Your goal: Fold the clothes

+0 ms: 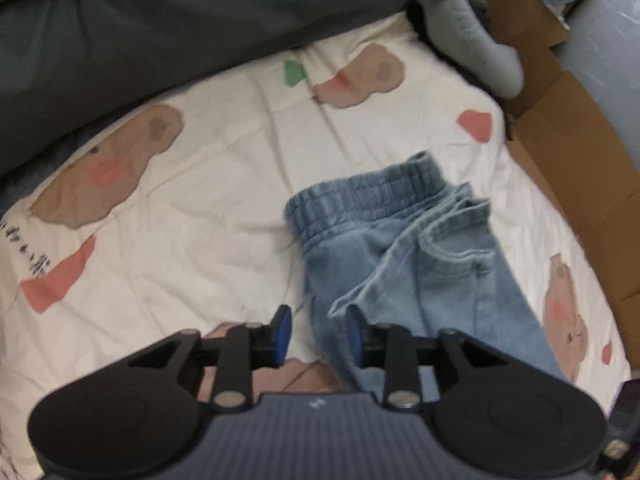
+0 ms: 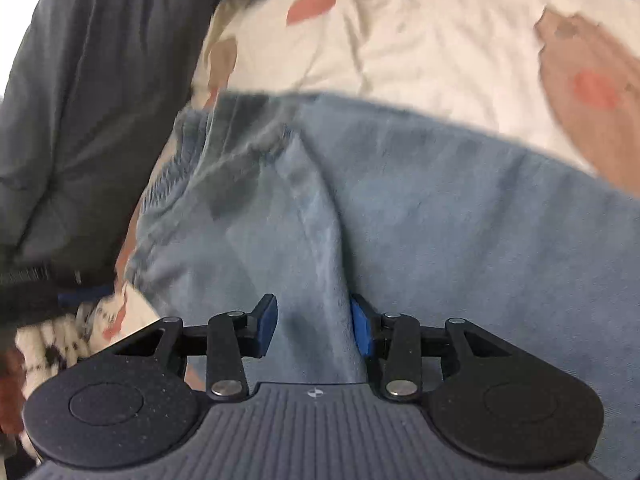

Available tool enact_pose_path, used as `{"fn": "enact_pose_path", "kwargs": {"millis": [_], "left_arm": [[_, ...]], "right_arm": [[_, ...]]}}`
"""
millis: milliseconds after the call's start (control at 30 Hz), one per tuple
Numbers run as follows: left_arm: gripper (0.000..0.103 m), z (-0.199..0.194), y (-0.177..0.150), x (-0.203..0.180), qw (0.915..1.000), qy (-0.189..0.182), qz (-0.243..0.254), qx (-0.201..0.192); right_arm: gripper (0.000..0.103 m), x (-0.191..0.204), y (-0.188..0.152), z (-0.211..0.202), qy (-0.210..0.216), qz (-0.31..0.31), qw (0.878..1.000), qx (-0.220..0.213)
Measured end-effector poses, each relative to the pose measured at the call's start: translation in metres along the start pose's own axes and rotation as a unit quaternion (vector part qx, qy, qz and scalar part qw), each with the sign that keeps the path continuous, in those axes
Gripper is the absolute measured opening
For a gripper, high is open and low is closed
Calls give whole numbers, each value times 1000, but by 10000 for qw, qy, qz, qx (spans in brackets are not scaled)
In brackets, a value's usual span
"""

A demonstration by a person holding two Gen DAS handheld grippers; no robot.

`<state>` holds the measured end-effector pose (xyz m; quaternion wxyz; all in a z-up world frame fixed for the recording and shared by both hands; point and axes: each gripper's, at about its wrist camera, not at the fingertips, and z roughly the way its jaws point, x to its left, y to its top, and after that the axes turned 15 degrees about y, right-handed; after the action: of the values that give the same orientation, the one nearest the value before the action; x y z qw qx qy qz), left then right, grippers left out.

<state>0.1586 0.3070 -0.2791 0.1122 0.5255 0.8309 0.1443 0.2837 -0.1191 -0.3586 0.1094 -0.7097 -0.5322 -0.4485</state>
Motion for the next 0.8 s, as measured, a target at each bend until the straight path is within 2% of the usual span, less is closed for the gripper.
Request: {"fn": "enact_pose_path", "kwargs": {"millis": [67, 100, 267, 333, 467, 533, 800], "left_arm": [[47, 0, 3, -3, 9999, -92, 2, 55], [47, 1, 5, -6, 9999, -128, 29, 99], [51, -3, 8, -25, 9994, -231, 249, 89], [56, -5, 9, -33, 9990, -314, 304, 90], [61, -1, 5, -45, 9981, -469, 295, 275], [67, 3, 3, -54, 9970, -556, 378, 384], [69, 11, 0, -95, 9915, -638, 987, 551]], "right_arm": [[27, 3, -3, -1, 72, 5, 10000, 17], [25, 5, -3, -1, 112, 17, 9999, 23], [25, 19, -1, -9, 306, -17, 9995, -93], [25, 24, -2, -12, 396, 13, 9990, -192], [25, 37, -8, -9, 482, -159, 9987, -94], [26, 40, -12, -6, 532, -155, 9984, -69], [29, 36, -25, -2, 765, 213, 9963, -324]]}}
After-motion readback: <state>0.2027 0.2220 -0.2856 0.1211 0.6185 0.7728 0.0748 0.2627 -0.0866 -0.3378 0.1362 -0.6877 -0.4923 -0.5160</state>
